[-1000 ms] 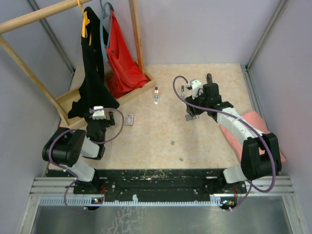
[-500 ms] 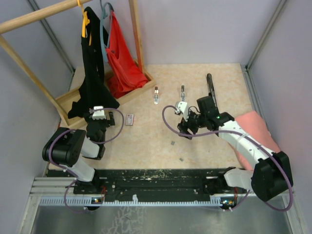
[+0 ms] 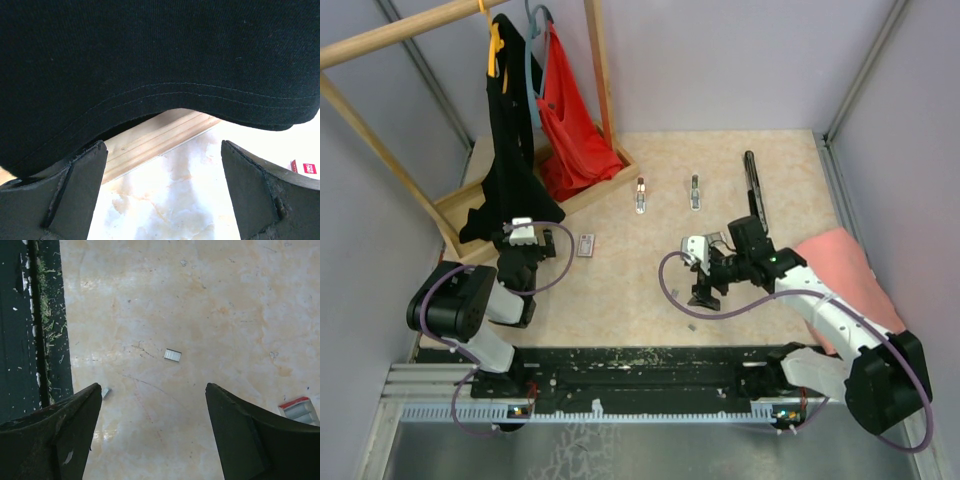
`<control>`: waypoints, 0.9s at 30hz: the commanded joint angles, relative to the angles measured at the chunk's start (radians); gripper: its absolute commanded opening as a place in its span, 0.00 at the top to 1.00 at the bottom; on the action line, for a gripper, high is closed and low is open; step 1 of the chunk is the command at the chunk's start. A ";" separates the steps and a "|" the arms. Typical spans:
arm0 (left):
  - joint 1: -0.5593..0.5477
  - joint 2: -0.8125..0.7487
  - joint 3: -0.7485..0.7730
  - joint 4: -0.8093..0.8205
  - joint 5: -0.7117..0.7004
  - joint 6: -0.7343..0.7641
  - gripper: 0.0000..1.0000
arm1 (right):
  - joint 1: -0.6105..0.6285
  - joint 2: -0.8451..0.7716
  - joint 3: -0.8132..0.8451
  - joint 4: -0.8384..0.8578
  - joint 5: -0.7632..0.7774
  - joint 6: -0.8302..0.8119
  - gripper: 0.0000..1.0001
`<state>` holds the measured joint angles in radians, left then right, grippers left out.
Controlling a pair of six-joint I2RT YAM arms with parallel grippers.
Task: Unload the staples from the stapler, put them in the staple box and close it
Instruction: Pick up the staple from the center of the board.
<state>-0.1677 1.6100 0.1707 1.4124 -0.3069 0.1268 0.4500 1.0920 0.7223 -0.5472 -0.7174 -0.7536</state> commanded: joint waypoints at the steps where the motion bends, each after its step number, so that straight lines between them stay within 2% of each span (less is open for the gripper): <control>1: 0.005 0.002 0.014 0.023 0.001 -0.018 0.00 | 0.021 -0.029 -0.012 0.015 -0.088 -0.091 0.14; 15: 0.005 0.002 0.013 0.023 0.002 -0.018 0.00 | 0.149 0.017 -0.054 0.018 -0.047 -0.156 0.11; 27: 0.005 0.002 0.013 0.023 0.002 -0.018 0.00 | 0.237 0.088 -0.091 0.105 0.130 -0.141 0.09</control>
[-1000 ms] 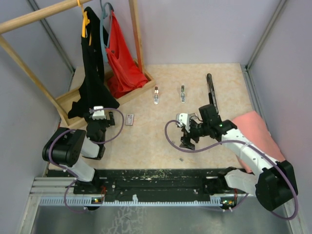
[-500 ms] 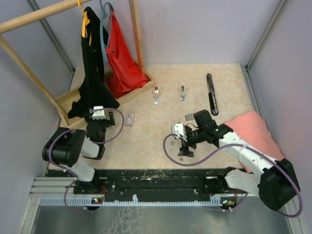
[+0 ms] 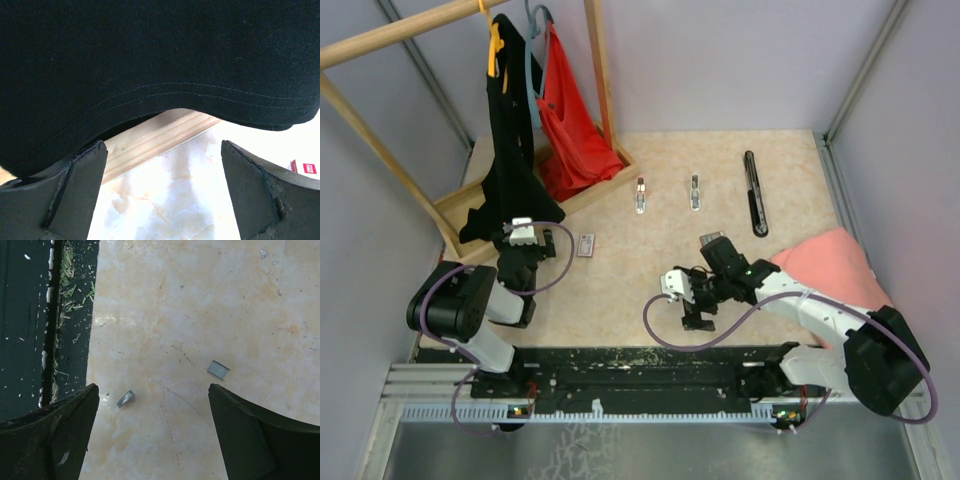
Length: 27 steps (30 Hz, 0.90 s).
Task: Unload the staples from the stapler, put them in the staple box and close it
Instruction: Pick up the staple from the center of the board.
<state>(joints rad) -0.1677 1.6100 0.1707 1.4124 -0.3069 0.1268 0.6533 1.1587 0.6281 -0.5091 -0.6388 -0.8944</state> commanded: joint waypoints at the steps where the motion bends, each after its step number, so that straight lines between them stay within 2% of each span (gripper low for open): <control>1: 0.005 0.002 0.013 0.023 0.001 -0.018 0.00 | 0.042 0.030 0.003 0.069 0.064 -0.001 0.09; 9: 0.005 0.002 0.013 0.023 0.002 -0.017 0.00 | 0.068 0.060 -0.008 0.100 0.136 0.008 0.07; 27: 0.005 0.002 0.013 0.022 0.002 -0.018 0.00 | 0.097 0.110 -0.005 0.091 0.194 0.003 0.05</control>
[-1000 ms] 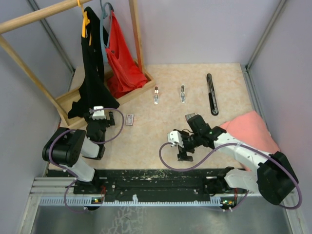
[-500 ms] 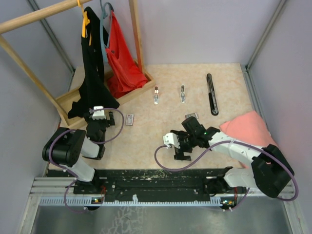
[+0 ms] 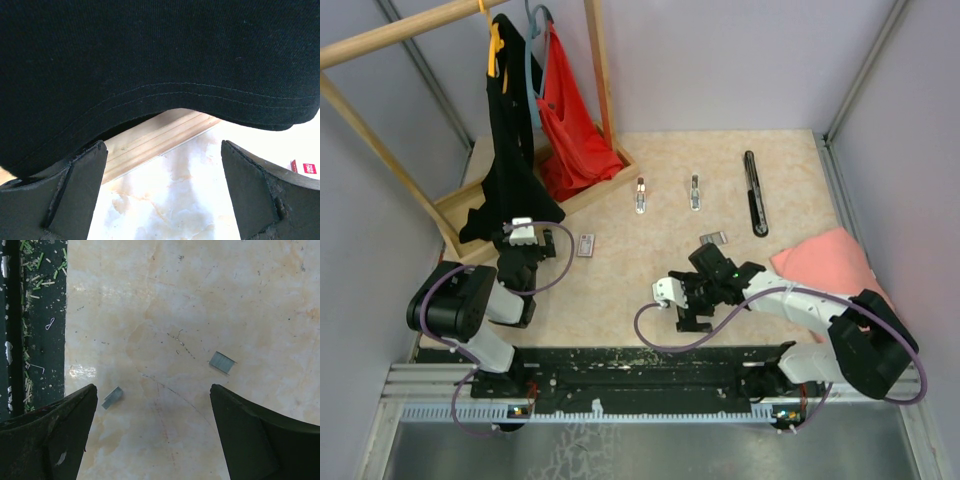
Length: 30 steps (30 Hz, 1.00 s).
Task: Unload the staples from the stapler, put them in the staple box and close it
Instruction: Pick up the staple from the center of the board.
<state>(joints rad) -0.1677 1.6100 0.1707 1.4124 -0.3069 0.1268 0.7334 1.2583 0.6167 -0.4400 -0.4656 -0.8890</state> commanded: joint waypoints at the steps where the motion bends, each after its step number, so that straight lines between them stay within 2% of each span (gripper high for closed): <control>1: 0.005 0.002 0.013 0.022 0.002 -0.017 0.00 | 0.017 0.010 0.007 0.020 0.027 0.000 0.05; 18: 0.005 0.002 0.013 0.023 0.001 -0.017 0.00 | 0.018 -0.016 0.000 0.059 0.154 0.024 0.04; 23: 0.005 0.002 0.013 0.023 0.002 -0.017 0.00 | 0.019 -0.038 0.009 0.095 0.193 0.072 0.04; 26: 0.005 0.002 0.013 0.023 0.002 -0.018 0.00 | 0.009 -0.038 0.077 0.116 0.247 0.190 0.04; 30: 0.005 0.002 0.013 0.023 0.002 -0.018 0.00 | 0.009 -0.007 0.096 0.174 0.285 0.243 0.04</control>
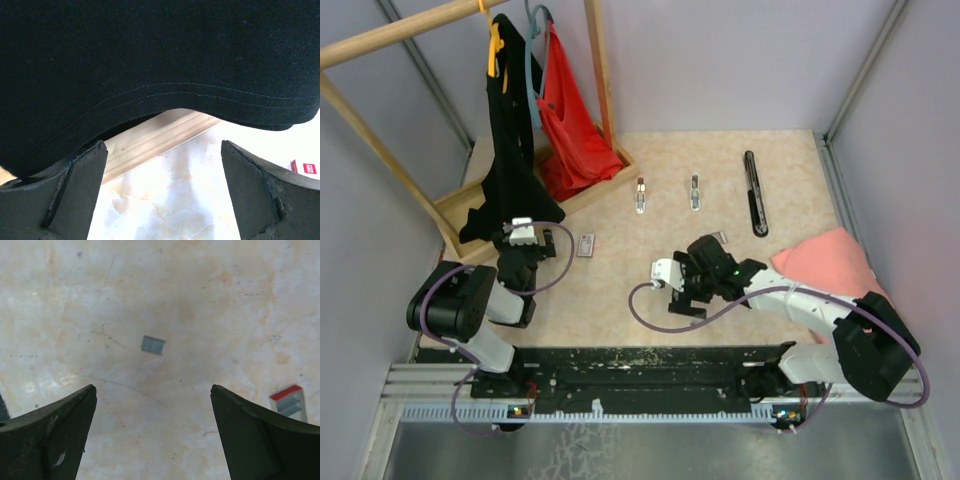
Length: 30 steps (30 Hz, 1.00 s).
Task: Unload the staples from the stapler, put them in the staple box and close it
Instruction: Pick up the staple from the center of the board.
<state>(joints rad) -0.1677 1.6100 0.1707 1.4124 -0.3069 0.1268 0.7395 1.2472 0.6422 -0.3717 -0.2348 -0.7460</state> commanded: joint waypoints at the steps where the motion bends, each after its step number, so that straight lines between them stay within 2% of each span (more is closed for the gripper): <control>1: 0.005 0.002 0.013 0.022 0.001 -0.018 0.00 | 0.003 0.014 0.079 0.116 0.068 0.109 0.04; 11: 0.005 0.002 0.013 0.023 0.002 -0.017 0.00 | 0.003 0.104 0.169 0.156 0.096 0.124 0.03; 18: 0.005 0.002 0.013 0.023 0.002 -0.017 0.00 | 0.007 0.152 0.127 0.236 0.114 0.081 0.03; 30: 0.004 0.002 0.013 0.022 0.002 -0.016 0.00 | 0.007 0.174 0.114 0.244 0.150 0.074 0.03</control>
<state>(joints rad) -0.1677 1.6100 0.1707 1.4124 -0.3065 0.1268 0.7395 1.4239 0.7609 -0.1787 -0.0982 -0.6567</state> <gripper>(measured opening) 0.998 0.970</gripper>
